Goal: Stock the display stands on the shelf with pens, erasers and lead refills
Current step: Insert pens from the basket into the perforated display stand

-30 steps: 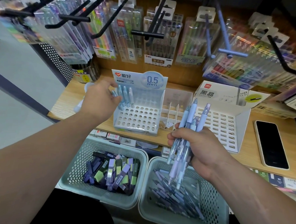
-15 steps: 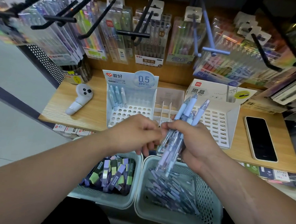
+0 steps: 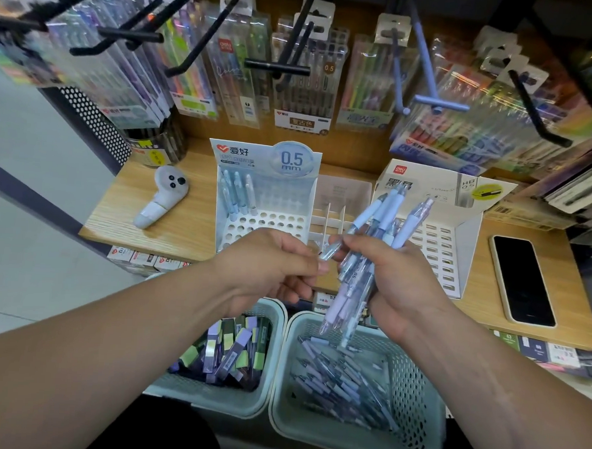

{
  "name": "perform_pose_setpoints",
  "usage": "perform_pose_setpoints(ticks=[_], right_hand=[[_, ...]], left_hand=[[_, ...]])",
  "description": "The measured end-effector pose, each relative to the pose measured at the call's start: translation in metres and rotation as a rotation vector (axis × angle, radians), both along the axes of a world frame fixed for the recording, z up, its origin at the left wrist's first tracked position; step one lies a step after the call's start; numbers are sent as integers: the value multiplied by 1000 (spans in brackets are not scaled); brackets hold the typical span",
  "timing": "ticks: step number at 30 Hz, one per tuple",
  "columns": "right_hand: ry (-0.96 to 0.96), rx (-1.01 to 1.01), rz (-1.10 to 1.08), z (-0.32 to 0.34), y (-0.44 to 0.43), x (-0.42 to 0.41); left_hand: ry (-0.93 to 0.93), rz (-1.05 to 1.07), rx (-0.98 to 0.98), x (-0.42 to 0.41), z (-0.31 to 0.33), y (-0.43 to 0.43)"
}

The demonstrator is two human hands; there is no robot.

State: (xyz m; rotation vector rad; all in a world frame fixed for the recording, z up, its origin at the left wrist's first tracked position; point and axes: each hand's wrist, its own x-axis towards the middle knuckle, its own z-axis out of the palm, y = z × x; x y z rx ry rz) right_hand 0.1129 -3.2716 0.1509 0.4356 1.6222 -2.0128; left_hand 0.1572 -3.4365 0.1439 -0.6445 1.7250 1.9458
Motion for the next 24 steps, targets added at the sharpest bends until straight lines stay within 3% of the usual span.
perform_pose_setpoints(ticks=[10,14,18,24], right_hand=[[-32,-54,-93,1,5,-6],[-20,-39,-69,-1,3,-1],[6,-22,-41,0,2,2],[20,13,-12,-1,1,4]], left_hand=[[203,304,-250,-13,5,-45],[351,388,-587,-14,-1,-67],[409,337,-982,-15,-8,-89],[480,285,-1200,-17,-15,-87]])
